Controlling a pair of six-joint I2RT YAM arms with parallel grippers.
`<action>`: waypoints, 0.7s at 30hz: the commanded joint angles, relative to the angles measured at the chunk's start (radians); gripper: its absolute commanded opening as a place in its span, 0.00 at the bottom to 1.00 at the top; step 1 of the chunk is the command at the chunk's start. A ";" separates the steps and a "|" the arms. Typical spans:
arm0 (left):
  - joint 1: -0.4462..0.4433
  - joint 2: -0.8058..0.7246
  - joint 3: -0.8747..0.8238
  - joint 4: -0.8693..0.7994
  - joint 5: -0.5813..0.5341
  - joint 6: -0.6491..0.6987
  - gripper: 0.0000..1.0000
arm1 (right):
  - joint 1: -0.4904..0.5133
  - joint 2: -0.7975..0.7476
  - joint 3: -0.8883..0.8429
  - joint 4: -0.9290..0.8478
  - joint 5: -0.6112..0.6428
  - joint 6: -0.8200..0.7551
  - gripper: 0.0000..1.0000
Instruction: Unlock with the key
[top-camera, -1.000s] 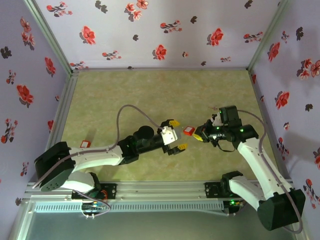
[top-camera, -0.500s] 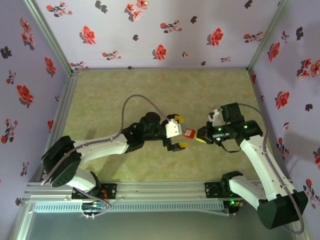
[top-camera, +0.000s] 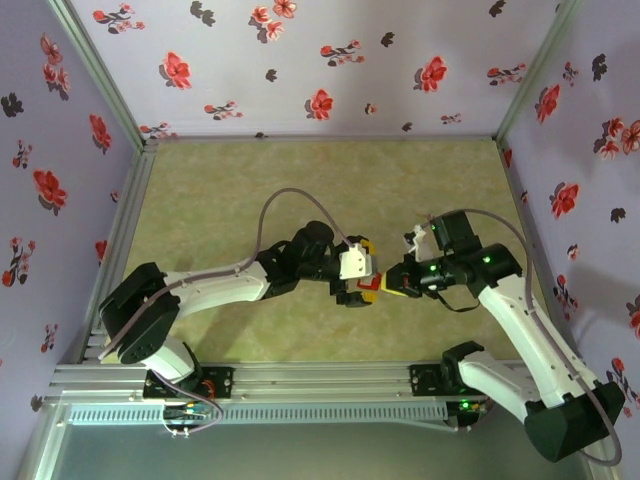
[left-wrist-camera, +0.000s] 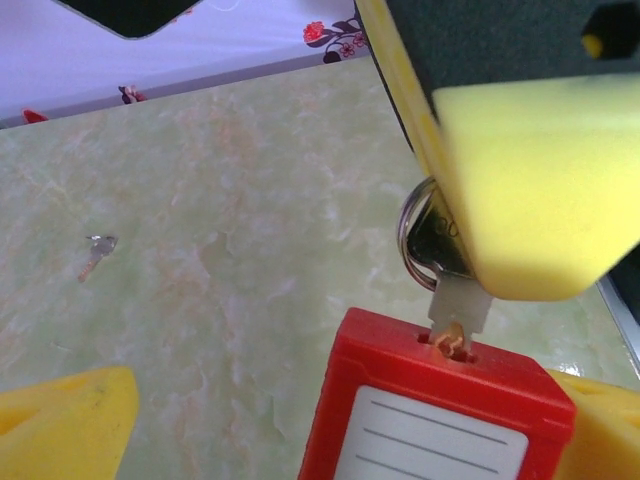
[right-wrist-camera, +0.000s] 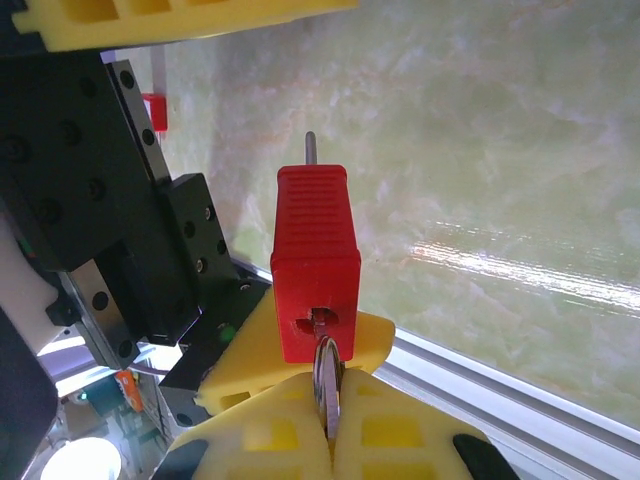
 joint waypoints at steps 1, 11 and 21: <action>0.007 0.013 0.036 -0.032 0.036 0.033 0.92 | 0.019 -0.008 0.018 0.020 -0.031 -0.026 0.00; -0.009 0.032 0.056 -0.068 0.070 0.028 0.21 | 0.043 -0.003 -0.004 0.064 -0.025 0.006 0.00; -0.180 0.078 0.002 0.211 -0.458 0.134 0.00 | 0.046 -0.078 -0.202 0.556 -0.032 0.603 0.00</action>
